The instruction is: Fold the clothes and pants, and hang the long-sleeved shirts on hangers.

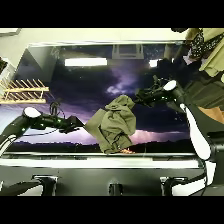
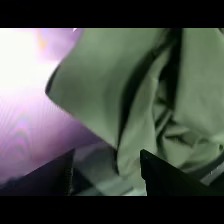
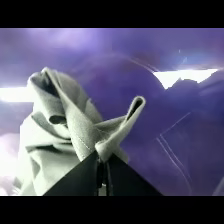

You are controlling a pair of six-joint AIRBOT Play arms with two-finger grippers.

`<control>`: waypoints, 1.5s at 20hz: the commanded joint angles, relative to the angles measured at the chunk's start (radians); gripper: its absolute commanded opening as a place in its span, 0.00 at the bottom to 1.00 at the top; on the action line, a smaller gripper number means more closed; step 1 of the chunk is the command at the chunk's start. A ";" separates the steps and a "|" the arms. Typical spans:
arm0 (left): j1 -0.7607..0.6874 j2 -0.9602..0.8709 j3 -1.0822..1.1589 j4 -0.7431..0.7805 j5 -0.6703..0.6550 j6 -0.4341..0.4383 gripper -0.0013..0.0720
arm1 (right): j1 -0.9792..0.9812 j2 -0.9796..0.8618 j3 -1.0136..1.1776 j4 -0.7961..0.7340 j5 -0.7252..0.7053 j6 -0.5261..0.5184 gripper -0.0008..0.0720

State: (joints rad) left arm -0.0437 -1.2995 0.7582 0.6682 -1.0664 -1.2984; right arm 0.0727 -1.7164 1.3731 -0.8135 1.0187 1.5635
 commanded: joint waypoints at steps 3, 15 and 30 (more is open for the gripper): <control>0.005 -0.088 -0.076 -0.126 0.105 0.194 0.65 | 0.000 0.050 0.001 -0.069 0.046 0.046 0.05; -0.052 -0.129 -0.055 -0.184 0.246 0.225 0.65 | 0.000 0.119 0.001 -0.092 0.088 0.075 0.05; -0.014 -0.146 0.246 -0.183 0.084 0.220 0.03 | -0.001 0.283 0.001 -0.097 0.051 -0.005 0.05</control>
State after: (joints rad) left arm -0.1017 -1.4891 0.9123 0.4721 -0.9031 -1.0737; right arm 0.0727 -1.5124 1.3731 -0.9043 1.1198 1.6062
